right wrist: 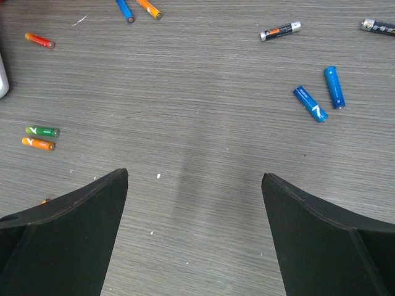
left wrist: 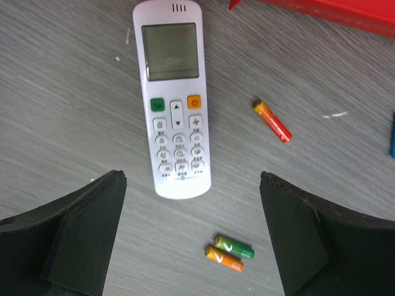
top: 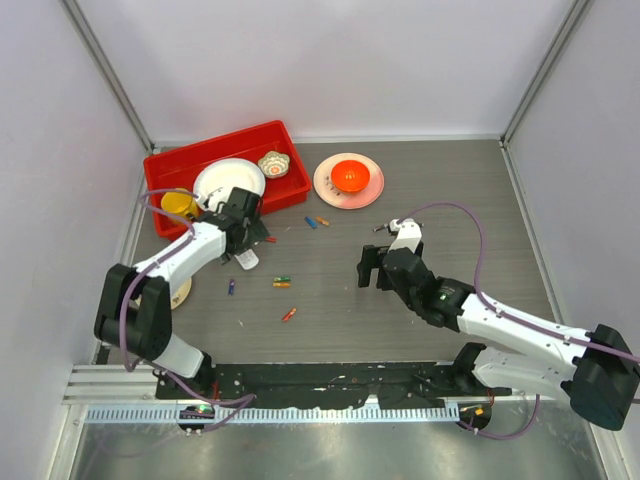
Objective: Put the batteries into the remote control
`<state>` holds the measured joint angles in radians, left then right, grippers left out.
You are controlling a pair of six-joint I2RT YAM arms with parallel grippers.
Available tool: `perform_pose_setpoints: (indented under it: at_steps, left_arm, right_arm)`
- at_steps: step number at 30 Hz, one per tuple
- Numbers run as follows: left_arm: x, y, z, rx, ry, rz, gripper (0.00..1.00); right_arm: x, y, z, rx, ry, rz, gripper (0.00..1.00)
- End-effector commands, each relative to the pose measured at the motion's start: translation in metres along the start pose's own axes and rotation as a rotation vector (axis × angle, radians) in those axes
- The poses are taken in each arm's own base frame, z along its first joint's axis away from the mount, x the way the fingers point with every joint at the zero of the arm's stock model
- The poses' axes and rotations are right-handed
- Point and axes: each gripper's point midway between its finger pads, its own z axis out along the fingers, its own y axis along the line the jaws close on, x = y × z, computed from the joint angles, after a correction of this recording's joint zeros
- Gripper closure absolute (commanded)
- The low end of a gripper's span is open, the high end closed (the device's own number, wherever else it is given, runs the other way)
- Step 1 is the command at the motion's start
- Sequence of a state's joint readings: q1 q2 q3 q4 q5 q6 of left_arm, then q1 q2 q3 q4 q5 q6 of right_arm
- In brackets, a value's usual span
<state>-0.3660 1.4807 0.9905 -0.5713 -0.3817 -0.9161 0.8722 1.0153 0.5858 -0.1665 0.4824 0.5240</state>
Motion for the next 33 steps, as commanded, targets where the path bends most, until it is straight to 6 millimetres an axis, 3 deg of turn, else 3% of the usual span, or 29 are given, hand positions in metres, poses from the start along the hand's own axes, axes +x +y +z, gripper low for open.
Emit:
perform_pose_setpoints:
  at_steps: [1, 12, 22, 29, 33]
  left_arm:
    - [-0.023, -0.007, 0.011, -0.045, -0.056, -0.052, 0.07]
    - [-0.015, -0.003, 0.051, -0.078, 0.002, -0.126, 0.16]
    - [-0.006, -0.002, 0.069, -0.084, 0.029, -0.118, 0.26]
    - [0.002, 0.001, 0.076, -0.095, 0.050, -0.112, 0.41]
    - [0.001, 0.002, 0.071, -0.086, 0.047, -0.117, 0.54]
  right_arm:
    - [-0.023, 0.013, -0.007, -0.049, -0.048, 0.034, 0.05]
    - [-0.026, 0.011, -0.011, -0.048, -0.057, 0.024, 0.05]
    - [-0.027, 0.009, -0.010, -0.034, -0.060, 0.014, 0.05]
    - [-0.023, 0.004, -0.009, -0.015, -0.053, 0.001, 0.05]
    - [-0.025, 0.003, -0.010, -0.011, -0.055, -0.004, 0.05]
